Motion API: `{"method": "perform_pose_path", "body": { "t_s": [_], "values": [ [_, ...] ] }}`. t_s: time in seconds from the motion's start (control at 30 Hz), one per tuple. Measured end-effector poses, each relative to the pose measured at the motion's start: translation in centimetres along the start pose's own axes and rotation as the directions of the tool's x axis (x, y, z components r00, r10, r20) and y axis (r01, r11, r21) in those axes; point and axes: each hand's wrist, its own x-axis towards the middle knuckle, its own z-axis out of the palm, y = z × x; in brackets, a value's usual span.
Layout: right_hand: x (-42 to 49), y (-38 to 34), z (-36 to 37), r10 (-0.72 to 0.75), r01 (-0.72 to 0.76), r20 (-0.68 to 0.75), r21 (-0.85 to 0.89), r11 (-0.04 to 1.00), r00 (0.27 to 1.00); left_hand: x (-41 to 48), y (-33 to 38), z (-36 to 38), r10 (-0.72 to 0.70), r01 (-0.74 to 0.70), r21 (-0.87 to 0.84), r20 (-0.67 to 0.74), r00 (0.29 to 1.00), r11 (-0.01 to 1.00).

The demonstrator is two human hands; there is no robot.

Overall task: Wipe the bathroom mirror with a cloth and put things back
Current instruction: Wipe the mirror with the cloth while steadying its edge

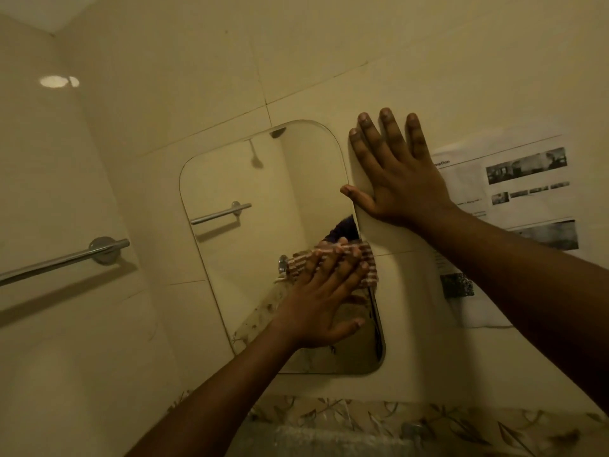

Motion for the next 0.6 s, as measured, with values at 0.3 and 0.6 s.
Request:
{"method": "perform_pose_path", "body": {
  "t_s": [0.3,0.6],
  "values": [
    [-0.1,-0.1,-0.2,0.003,-0.003,0.009,-0.009,1.000,1.000,0.3,-2.1,0.4,0.225,-0.220,0.122,-0.026,0.974,0.968],
    [-0.1,0.0,-0.4,0.005,-0.005,0.030,0.000,1.000,1.000,2.9,-8.3,-2.6,-0.026,0.050,0.114,-0.198,0.980,0.992]
  ]
}}
